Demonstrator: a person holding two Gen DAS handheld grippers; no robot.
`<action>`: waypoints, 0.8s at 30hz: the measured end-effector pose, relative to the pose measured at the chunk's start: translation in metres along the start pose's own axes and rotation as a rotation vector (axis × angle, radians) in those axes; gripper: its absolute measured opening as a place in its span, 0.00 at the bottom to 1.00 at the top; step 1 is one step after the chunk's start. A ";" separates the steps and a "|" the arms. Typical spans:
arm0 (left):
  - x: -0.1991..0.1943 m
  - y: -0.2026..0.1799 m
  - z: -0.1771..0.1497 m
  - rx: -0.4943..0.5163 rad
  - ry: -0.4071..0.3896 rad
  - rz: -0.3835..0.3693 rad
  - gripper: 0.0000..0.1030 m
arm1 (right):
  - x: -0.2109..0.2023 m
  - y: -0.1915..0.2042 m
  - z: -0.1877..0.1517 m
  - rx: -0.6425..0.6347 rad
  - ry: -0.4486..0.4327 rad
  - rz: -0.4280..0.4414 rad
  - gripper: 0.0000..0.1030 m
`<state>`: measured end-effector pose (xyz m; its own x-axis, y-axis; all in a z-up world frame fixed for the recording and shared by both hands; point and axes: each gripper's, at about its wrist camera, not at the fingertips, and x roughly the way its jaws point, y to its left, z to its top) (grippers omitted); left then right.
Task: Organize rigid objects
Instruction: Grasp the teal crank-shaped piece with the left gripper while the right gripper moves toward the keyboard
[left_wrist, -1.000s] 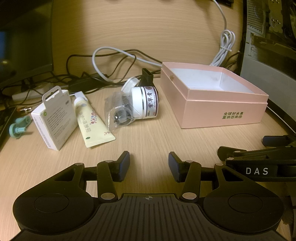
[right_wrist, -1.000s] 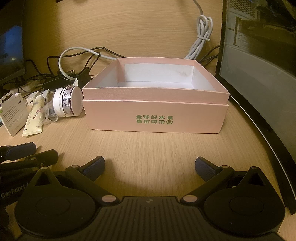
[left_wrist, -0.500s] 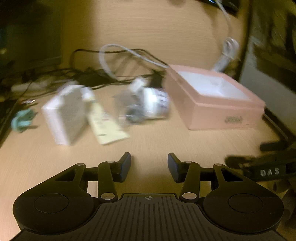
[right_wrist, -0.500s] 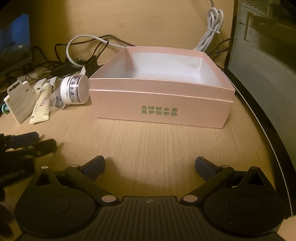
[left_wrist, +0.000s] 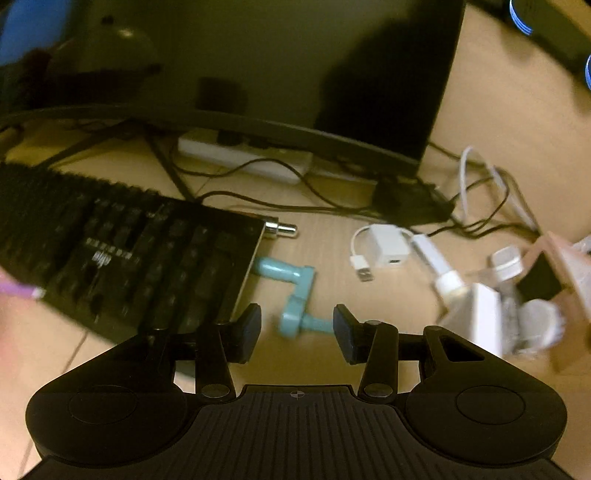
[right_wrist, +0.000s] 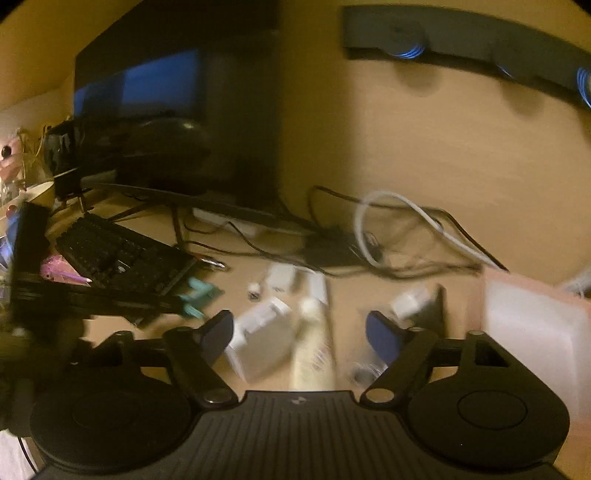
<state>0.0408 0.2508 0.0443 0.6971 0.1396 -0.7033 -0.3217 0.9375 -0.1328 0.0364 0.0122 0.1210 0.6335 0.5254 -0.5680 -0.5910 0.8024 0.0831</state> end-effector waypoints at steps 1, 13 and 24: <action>0.006 -0.002 0.002 0.017 0.011 -0.007 0.46 | 0.001 0.007 0.002 -0.012 -0.008 -0.015 0.75; 0.042 -0.033 -0.002 0.152 0.046 -0.127 0.19 | -0.017 -0.025 -0.022 0.084 0.063 -0.188 0.75; -0.004 -0.015 -0.042 0.186 0.073 -0.240 0.17 | 0.045 0.034 0.038 0.012 0.013 0.033 0.75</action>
<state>0.0158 0.2228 0.0198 0.6887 -0.1100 -0.7166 -0.0263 0.9840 -0.1763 0.0636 0.0736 0.1296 0.6069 0.5483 -0.5753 -0.6054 0.7880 0.1123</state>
